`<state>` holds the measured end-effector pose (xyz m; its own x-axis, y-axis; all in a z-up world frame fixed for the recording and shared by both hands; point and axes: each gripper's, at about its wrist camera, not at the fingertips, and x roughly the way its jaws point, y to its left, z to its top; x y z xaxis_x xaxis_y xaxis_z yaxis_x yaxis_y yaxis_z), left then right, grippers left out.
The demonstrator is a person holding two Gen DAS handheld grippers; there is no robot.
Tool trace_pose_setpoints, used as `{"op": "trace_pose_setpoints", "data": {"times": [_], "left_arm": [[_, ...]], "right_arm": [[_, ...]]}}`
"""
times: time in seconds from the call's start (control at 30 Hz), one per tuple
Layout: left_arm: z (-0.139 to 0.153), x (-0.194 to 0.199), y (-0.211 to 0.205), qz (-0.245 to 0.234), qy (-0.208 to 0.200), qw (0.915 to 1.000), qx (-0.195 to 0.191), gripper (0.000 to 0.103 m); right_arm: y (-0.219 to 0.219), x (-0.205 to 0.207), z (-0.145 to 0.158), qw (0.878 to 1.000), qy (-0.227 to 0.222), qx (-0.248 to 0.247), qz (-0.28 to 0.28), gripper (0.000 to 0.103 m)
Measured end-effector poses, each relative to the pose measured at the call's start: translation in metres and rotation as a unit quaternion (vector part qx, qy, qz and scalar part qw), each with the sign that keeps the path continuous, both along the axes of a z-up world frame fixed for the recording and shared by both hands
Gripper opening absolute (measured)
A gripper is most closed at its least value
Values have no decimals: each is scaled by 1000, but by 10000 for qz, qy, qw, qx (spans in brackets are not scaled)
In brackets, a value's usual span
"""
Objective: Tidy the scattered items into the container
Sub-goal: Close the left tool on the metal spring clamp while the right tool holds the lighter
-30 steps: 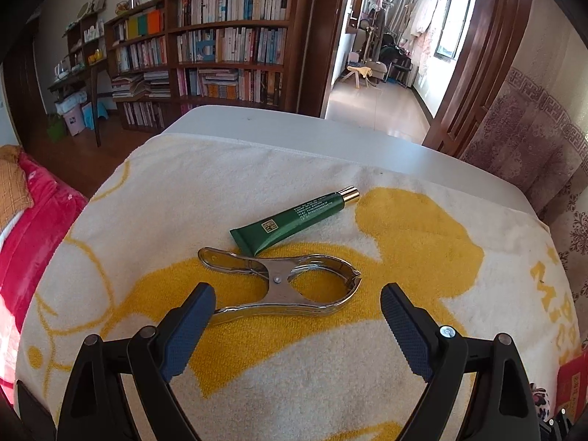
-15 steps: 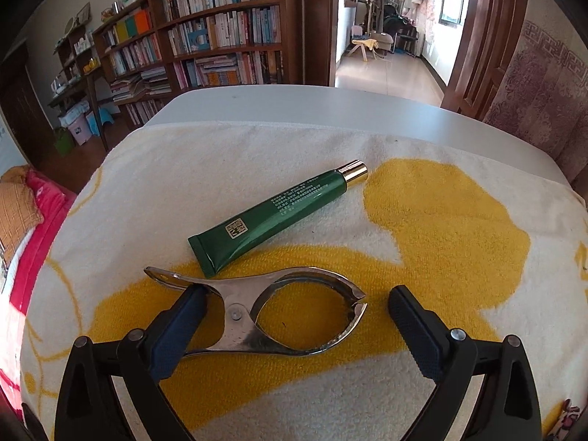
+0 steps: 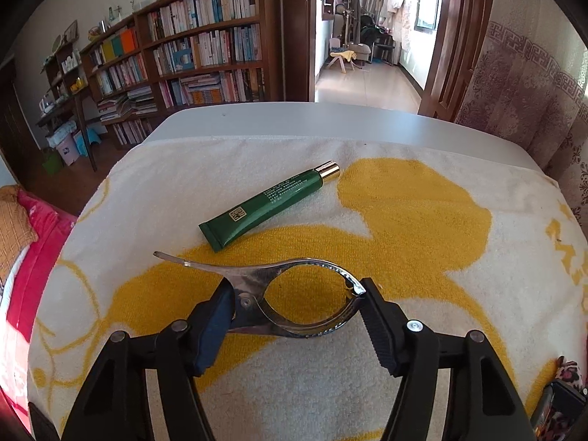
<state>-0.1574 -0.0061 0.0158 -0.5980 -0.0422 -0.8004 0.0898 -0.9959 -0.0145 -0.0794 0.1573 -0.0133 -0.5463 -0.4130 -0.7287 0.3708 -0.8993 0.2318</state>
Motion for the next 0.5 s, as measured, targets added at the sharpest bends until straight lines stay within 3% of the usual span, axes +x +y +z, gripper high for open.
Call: {"op": "trace_pose_setpoints", "data": {"times": [0.5], "left_arm": [[36,63,-6,31,496,9980,391,67]], "right_arm": [[6,9,18,9992,318,-80,-222,86]]}}
